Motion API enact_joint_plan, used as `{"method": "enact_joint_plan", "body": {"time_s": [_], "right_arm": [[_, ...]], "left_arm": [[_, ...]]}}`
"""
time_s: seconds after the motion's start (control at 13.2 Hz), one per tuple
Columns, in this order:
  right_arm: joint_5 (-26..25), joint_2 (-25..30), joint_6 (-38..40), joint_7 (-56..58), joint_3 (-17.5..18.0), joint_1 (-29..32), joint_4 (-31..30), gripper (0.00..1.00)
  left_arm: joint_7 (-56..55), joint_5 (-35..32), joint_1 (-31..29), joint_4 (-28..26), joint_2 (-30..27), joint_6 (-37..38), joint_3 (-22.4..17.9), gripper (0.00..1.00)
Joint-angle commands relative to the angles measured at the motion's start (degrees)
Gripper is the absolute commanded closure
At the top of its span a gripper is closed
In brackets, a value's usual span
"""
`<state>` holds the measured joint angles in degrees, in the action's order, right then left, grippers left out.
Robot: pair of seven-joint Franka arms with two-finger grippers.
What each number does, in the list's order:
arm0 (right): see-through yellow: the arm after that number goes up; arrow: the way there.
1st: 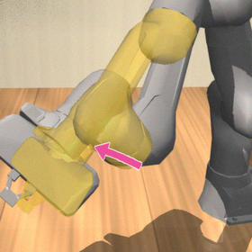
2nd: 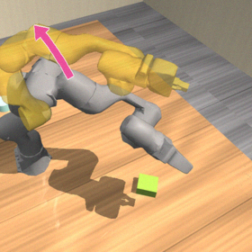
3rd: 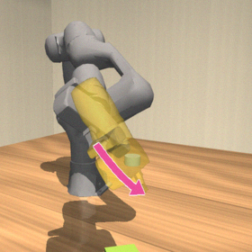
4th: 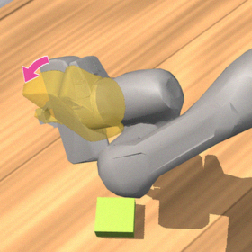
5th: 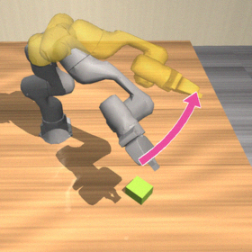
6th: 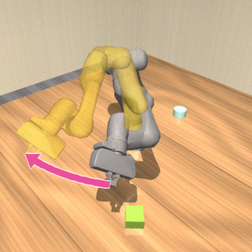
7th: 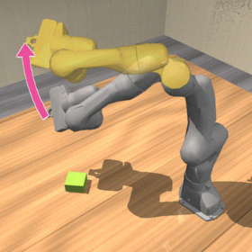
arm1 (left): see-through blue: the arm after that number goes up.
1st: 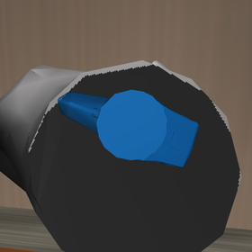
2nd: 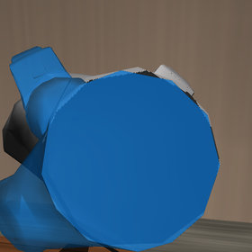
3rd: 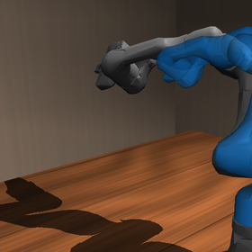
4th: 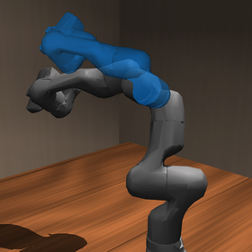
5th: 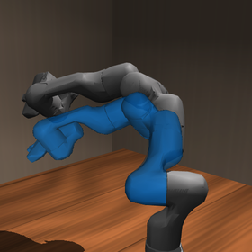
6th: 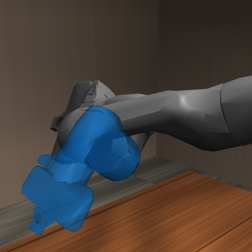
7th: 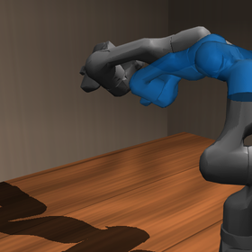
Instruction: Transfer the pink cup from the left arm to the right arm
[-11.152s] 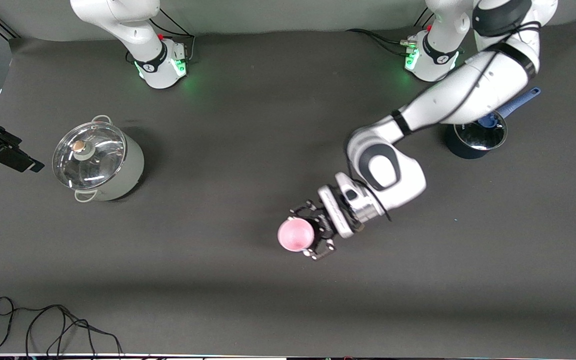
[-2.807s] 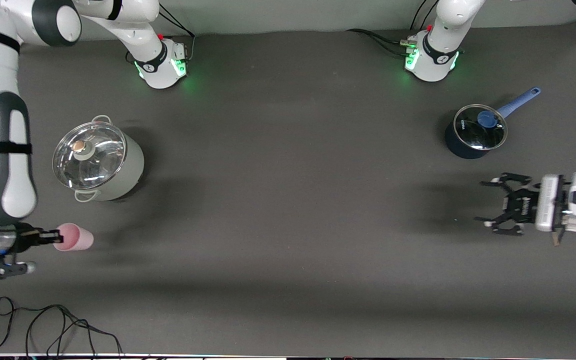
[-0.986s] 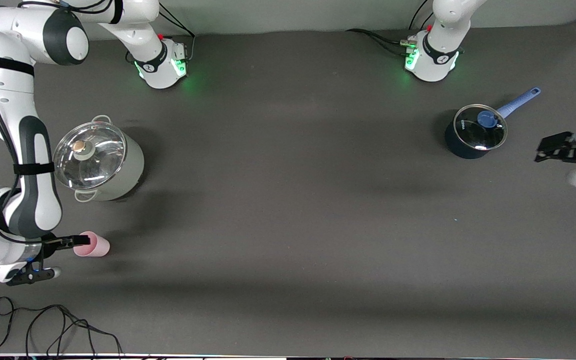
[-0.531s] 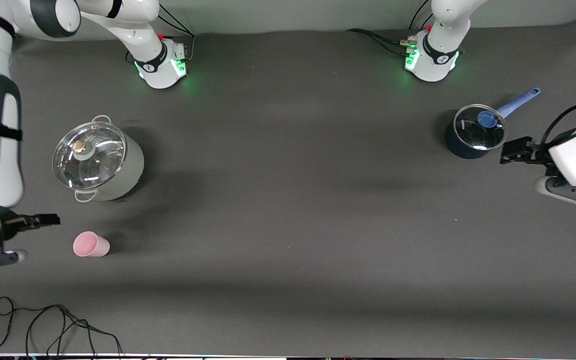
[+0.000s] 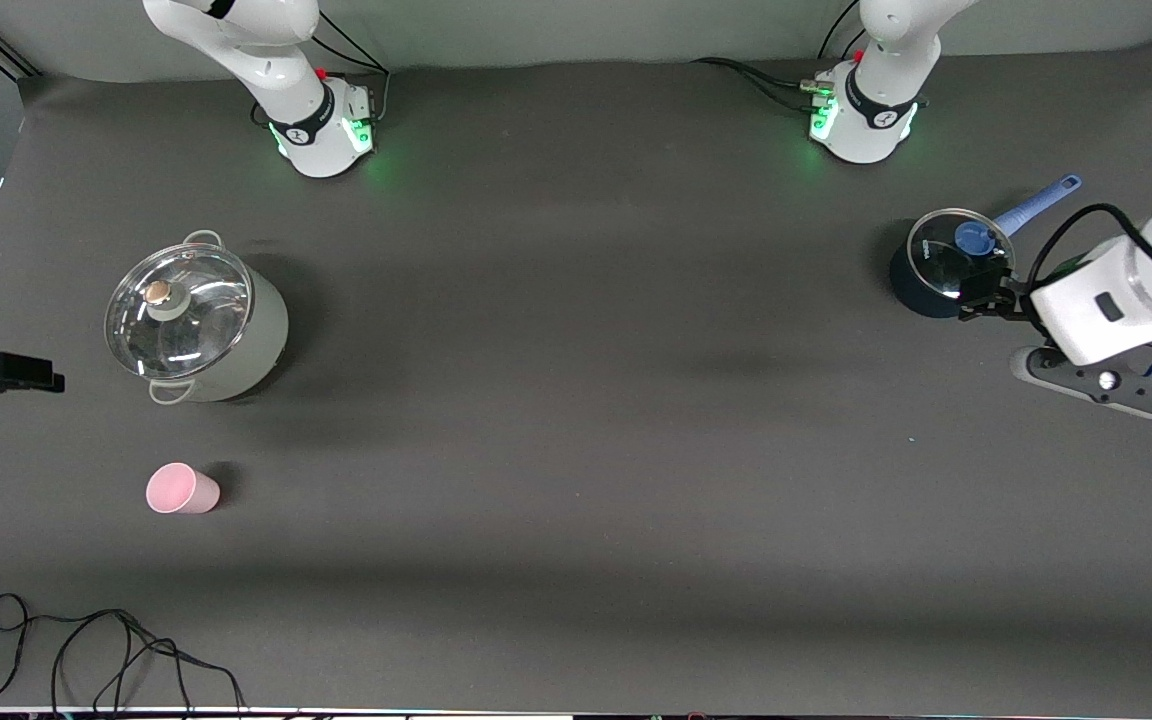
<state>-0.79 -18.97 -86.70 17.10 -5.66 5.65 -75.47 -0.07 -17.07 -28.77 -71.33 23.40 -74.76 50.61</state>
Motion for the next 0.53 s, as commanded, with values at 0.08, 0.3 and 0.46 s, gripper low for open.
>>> {"method": "enact_joint_plan", "body": {"time_s": [0.08, 0.3, 0.46], "right_arm": [[2.0, 10.3, -7.6, -6.2, -0.1, -1.0, -13.9, 0.0], [2.0, 17.4, -12.8, -8.0, -0.2, -2.0, -23.4, 0.0], [2.1, 17.7, -12.3, -8.5, -0.2, -1.9, -23.1, 0.0]], "left_arm": [[0.4, 1.0, 19.7, 4.0, -2.8, 3.5, -21.6, 0.0], [0.3, 1.3, 31.8, 2.5, -5.8, 3.8, -37.0, 0.0], [0.4, 2.9, 33.4, -6.1, -11.2, -2.8, -40.1, 0.0]]}}
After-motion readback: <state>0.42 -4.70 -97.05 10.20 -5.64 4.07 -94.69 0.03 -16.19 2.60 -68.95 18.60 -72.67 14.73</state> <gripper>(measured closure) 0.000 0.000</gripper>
